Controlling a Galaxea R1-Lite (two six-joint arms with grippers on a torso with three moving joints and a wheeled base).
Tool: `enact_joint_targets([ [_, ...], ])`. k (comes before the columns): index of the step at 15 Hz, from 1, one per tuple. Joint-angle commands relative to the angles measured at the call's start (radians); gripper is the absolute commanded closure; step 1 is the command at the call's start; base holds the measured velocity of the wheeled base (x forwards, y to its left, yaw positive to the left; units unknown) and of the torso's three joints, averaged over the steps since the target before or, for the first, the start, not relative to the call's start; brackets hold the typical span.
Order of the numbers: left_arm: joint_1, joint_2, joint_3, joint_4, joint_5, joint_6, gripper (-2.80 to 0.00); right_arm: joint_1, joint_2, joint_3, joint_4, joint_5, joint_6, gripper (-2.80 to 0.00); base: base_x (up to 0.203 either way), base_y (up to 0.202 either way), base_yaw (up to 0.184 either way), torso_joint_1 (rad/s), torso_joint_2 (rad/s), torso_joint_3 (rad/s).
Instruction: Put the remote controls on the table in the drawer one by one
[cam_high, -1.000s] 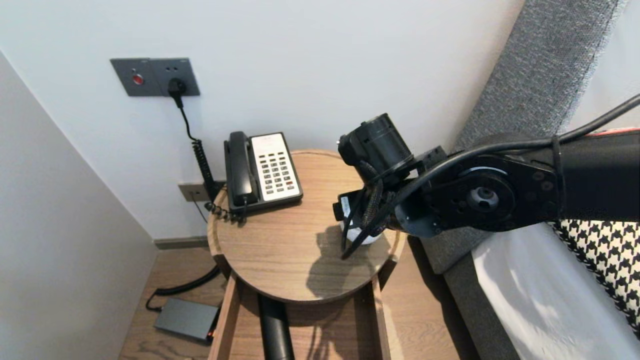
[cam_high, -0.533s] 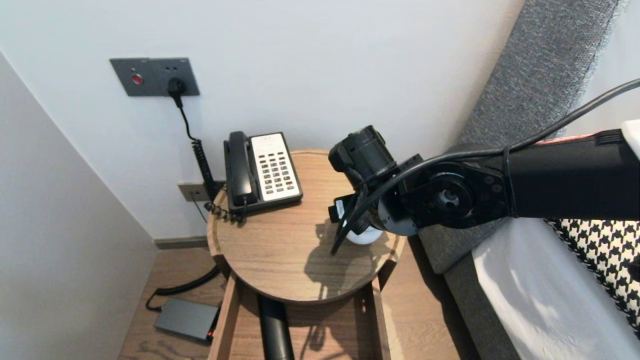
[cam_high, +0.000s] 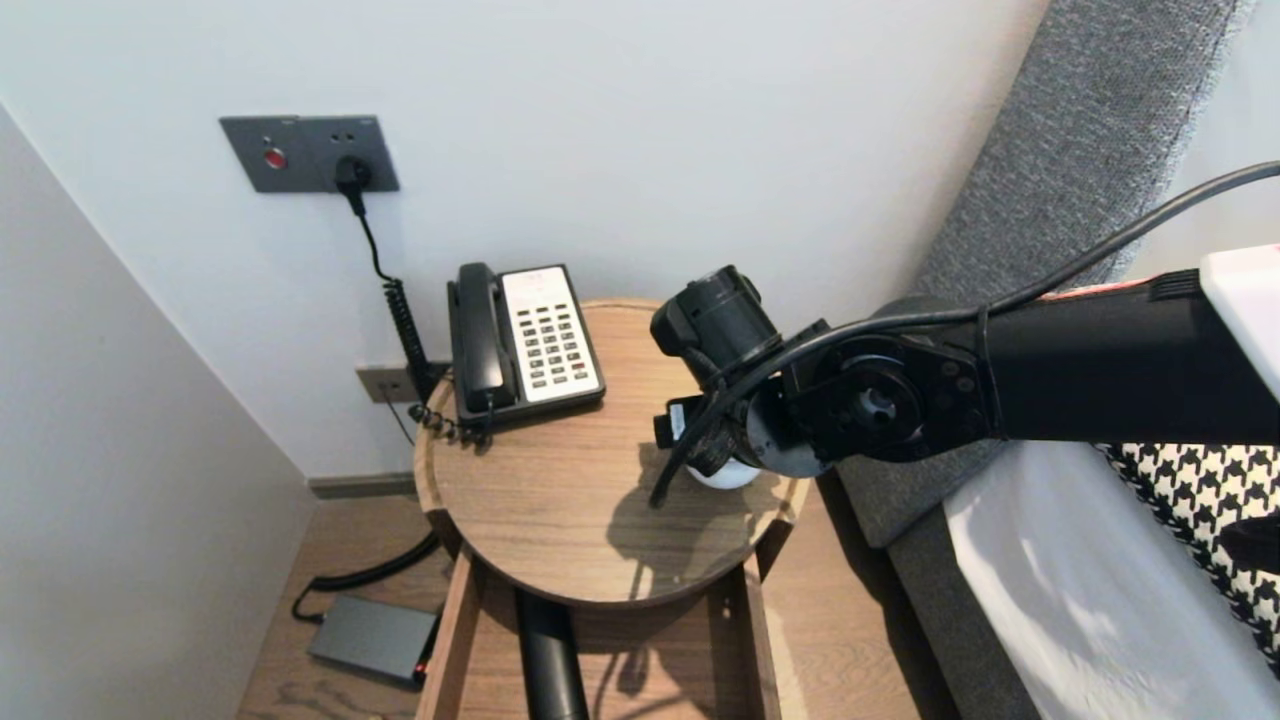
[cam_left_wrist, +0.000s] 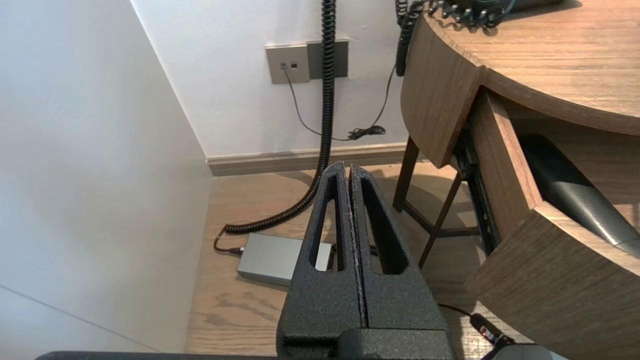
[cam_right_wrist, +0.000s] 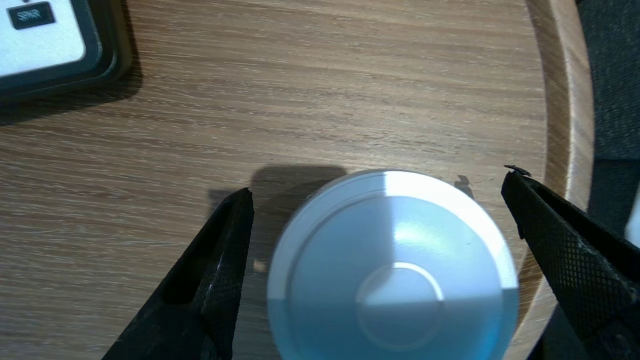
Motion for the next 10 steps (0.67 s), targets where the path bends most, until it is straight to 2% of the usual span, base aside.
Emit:
enact_joint_targets([
  [1, 0.000, -0.002, 0.012, -0.001, 0.000, 0.001, 0.00, 0.001, 0.017, -0.023, 0.008, -0.005, 0.040, -2.80, 0.000, 0.000, 0.000, 0.000, 0.00, 0.000],
  [5, 0.000, -0.002, 0.012, -0.001, 0.000, 0.001, 0.00, 0.002, 0.025, -0.021, 0.012, -0.006, 0.085, -2.80, 0.000, 0.000, 0.000, 0.000, 0.00, 0.000],
  [10, 0.000, -0.002, 0.012, -0.001, 0.000, 0.001, 0.00, 0.004, 0.025, -0.059, 0.114, -0.006, 0.148, -2.80, 0.000, 0.000, 0.000, 0.000, 0.00, 0.000],
])
